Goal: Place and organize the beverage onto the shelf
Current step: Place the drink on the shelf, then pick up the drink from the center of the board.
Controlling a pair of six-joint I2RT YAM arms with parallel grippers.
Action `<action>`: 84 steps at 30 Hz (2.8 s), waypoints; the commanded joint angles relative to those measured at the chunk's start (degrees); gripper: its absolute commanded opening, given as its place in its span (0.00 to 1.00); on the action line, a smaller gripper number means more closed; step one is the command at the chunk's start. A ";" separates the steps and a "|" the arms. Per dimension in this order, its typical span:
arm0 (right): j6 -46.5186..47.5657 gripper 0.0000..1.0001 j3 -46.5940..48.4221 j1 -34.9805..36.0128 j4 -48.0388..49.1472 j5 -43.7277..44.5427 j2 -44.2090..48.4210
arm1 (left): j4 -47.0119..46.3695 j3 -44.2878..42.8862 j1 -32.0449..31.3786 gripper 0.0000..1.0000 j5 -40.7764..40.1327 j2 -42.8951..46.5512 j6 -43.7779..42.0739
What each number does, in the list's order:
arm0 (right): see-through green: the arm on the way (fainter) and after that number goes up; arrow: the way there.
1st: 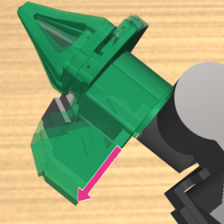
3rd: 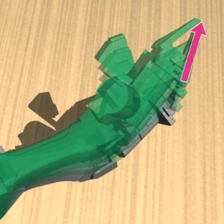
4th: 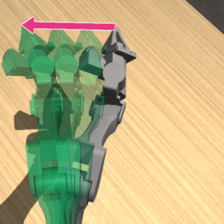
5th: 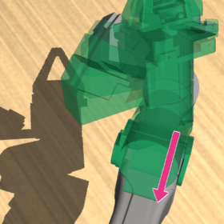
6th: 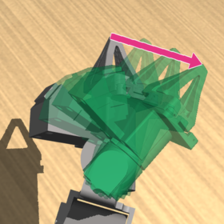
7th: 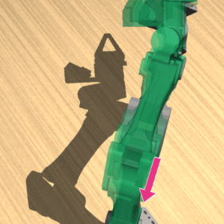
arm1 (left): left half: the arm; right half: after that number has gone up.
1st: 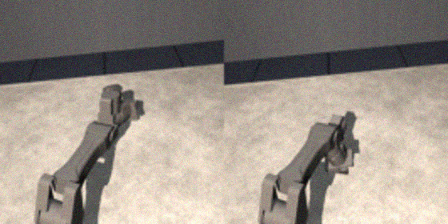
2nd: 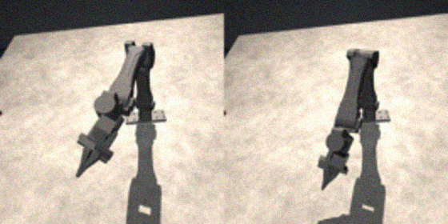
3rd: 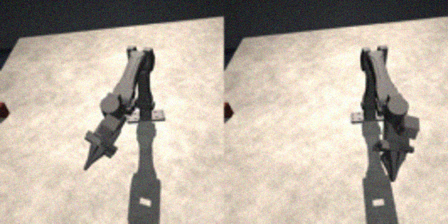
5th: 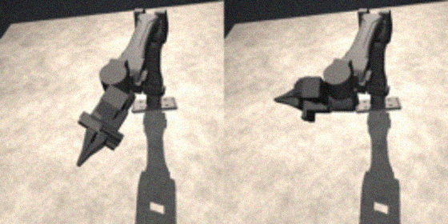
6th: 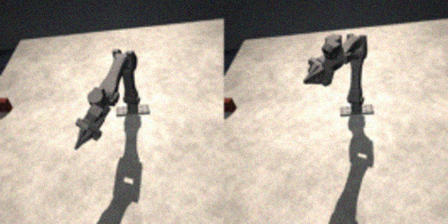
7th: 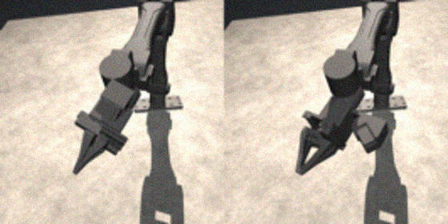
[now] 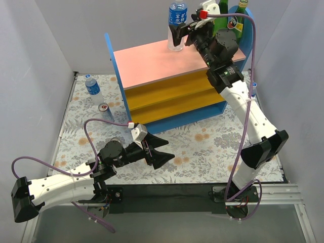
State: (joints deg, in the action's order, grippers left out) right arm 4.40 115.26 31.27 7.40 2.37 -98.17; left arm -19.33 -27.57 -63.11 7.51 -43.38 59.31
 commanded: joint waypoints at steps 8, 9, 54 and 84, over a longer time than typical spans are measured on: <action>6.91 0.98 -4.34 0.55 -7.19 -10.70 11.49 | 1.75 -3.18 0.01 0.71 1.90 -0.92 -1.74; 10.33 0.98 -4.69 0.55 -9.31 -15.16 12.64 | 2.62 -3.89 0.01 0.71 1.98 -1.10 -2.18; 29.26 0.86 -40.47 -52.54 -66.19 -17.23 39.81 | 1.76 -3.27 0.01 0.74 11.64 -7.85 -7.63; 38.84 0.46 -48.20 -64.14 -65.67 -22.76 33.83 | 3.25 -8.38 0.01 0.74 15.08 -14.37 -6.66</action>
State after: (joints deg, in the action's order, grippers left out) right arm 42.02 65.84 -32.62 -58.46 -18.44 -64.51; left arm -15.86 -35.62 -63.11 22.94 -58.83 52.38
